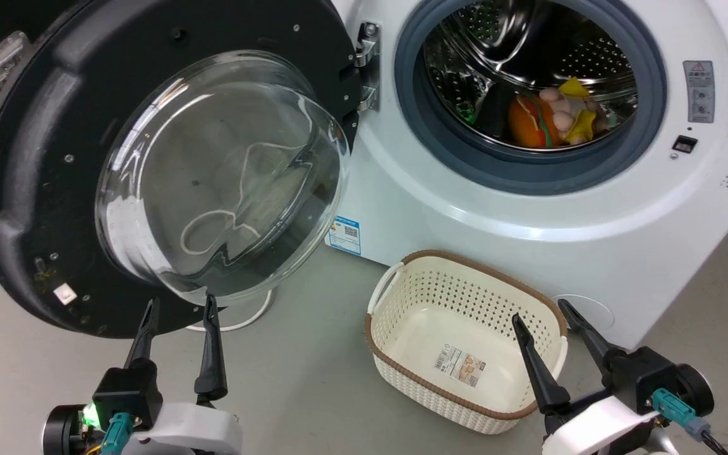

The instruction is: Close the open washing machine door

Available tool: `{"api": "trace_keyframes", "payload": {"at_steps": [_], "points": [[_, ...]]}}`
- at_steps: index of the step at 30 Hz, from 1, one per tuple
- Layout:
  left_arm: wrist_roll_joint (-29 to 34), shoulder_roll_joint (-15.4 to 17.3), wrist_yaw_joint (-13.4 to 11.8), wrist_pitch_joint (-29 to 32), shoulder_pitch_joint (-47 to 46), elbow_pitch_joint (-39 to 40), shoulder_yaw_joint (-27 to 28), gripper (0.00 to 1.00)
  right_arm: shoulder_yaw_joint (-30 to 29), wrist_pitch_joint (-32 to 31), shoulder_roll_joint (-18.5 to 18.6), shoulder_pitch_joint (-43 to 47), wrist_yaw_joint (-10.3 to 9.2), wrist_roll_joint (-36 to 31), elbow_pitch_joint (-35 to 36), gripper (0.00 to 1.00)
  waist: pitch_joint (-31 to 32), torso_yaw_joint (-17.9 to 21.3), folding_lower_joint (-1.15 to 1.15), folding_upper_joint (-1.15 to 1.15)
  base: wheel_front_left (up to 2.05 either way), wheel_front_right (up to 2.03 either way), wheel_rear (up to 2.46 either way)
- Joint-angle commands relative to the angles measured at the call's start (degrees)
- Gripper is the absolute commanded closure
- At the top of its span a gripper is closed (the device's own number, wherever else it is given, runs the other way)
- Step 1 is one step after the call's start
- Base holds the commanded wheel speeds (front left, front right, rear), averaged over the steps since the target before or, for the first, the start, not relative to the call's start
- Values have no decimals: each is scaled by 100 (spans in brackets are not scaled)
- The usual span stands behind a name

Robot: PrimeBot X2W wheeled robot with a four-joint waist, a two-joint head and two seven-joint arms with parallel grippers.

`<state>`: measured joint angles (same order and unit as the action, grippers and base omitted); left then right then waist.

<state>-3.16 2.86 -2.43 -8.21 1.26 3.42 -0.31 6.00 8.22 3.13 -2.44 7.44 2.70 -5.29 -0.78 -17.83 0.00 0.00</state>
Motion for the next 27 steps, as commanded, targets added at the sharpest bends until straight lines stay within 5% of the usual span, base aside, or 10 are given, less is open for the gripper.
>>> {"api": "trace_keyframes", "payload": {"at_steps": [1, 11, 13, 21, 27], "points": [[-24, 2, -42, -63, 75, 10, 5, 0, 26, 63, -15, -84, 3, 45, -27, 0, -1, -33, 0, 0, 0, 0, 0], [-144, 2, -38, -183, 97, -63, -11, 0, 42, 182, -17, -49, 3, 75, -42, 0, -27, -287, 0, 0, 0, 0, 0], [-201, 2, 7, -207, 87, -88, -12, 99, 31, 206, -17, -48, 3, 67, -38, 0, -64, -338, 0, 0, 0, 0, 0], [-719, 15, 279, -303, -272, 65, 401, 100, -183, 302, -19, -10, 3, -29, 2, 0, -369, -554, 0, 0, 0, 0, 0], [-1255, 425, 530, -374, -1082, 47, 1178, 100, -451, 326, -20, 36, 4, -141, 127, 0, -745, -655, 0, 0, 0, 0, 0]]}}
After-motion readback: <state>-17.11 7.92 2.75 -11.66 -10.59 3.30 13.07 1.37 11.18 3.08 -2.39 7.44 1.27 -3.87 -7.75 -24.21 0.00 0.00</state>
